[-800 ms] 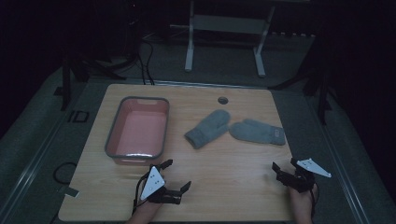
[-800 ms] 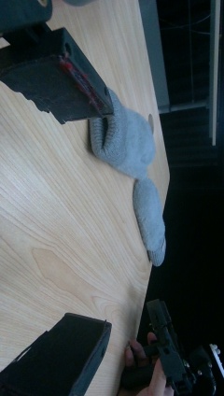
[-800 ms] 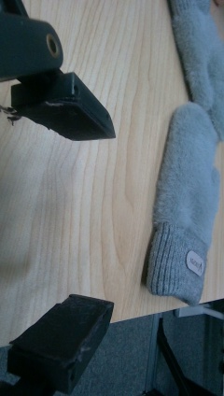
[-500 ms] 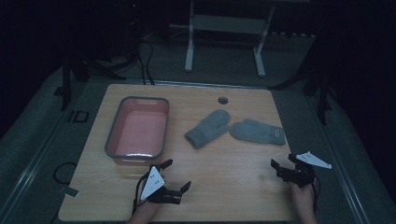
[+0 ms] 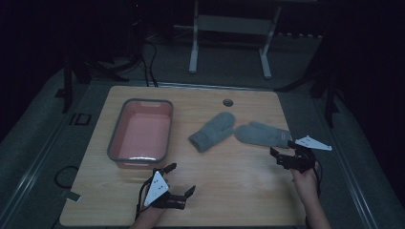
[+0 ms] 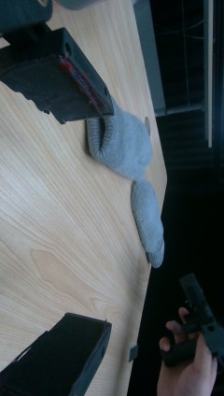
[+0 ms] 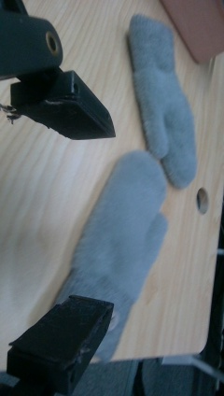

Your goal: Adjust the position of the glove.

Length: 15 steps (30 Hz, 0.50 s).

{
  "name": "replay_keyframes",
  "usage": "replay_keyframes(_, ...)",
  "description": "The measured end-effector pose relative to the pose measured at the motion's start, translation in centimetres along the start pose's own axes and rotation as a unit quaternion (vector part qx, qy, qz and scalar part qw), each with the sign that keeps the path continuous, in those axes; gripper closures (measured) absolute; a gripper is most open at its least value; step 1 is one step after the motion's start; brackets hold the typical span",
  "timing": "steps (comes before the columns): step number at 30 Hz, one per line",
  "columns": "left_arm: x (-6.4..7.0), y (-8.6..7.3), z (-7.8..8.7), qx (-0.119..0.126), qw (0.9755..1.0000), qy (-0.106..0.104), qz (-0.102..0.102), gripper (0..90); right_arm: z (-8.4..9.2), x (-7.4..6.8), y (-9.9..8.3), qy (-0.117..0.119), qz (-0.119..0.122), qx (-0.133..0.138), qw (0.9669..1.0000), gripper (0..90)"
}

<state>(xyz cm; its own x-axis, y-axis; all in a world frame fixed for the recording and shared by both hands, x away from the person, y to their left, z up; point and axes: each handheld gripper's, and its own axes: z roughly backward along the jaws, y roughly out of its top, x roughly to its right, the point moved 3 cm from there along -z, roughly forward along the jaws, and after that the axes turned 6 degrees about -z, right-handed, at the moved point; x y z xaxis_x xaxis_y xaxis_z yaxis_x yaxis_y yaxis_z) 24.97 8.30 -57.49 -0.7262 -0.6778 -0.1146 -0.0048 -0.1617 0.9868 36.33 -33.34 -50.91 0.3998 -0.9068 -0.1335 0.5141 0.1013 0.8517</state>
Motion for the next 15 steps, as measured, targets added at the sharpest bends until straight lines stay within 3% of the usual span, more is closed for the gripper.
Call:
replay_keyframes(7,0.0,0.0,0.0,0.0,1.0,0.0,-0.001,1.4,-1.3,-1.5,2.4,0.014,0.027,0.01,0.9995,13.6)
replay_keyframes(12,0.0,0.0,0.0,0.0,1.0,-0.001,-0.003,1.4,-2.7,-3.0,4.2,0.043,0.044,0.011,0.998,13.7)
replay_keyframes(15,0.0,0.0,0.0,0.001,1.0,-0.001,-0.003,1.4,-3.5,-4.0,5.1,0.074,0.044,0.017,0.9962,13.7)
